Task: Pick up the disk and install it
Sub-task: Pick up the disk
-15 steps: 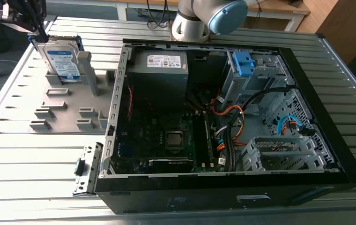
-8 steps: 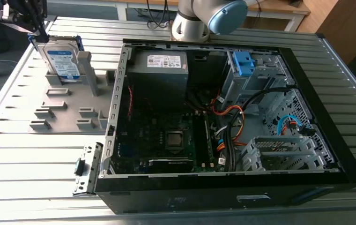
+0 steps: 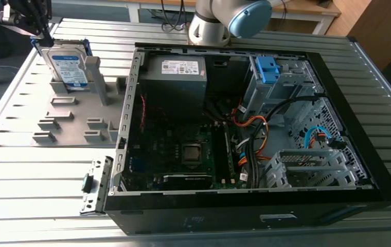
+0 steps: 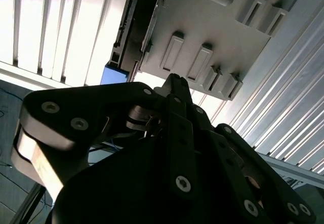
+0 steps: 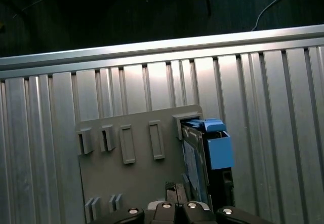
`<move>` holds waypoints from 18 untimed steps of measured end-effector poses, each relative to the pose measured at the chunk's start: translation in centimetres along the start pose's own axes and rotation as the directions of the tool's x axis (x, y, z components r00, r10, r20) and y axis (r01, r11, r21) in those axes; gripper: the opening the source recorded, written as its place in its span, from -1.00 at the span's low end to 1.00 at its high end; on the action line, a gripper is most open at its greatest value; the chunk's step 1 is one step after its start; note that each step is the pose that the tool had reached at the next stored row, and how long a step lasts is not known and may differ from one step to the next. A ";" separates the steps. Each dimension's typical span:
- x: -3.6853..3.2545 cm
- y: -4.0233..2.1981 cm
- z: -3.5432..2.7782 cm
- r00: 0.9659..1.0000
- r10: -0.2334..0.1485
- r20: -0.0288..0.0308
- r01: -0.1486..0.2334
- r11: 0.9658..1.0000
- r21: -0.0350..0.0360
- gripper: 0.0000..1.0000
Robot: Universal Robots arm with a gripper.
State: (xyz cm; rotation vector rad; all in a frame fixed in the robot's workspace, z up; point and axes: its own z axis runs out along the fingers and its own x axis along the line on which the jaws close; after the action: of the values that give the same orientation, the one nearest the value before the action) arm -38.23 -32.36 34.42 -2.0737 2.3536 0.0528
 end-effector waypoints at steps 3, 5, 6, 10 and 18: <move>0.00 0.00 0.00 1.000 0.000 0.000 0.000 1.000 0.000 -0.66; 0.00 0.00 0.00 1.000 0.000 0.000 0.000 1.000 0.000 -0.54; 0.00 0.00 0.00 1.000 0.000 0.000 0.000 1.000 0.000 -0.42; 0.00 0.00 0.00 1.000 0.000 0.000 0.000 1.000 0.000 -0.07; 0.00 0.00 0.00 1.000 0.000 -0.001 0.000 1.000 0.000 0.06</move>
State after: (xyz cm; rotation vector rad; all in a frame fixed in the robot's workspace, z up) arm -38.23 -32.36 34.42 -2.0740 2.3539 0.0520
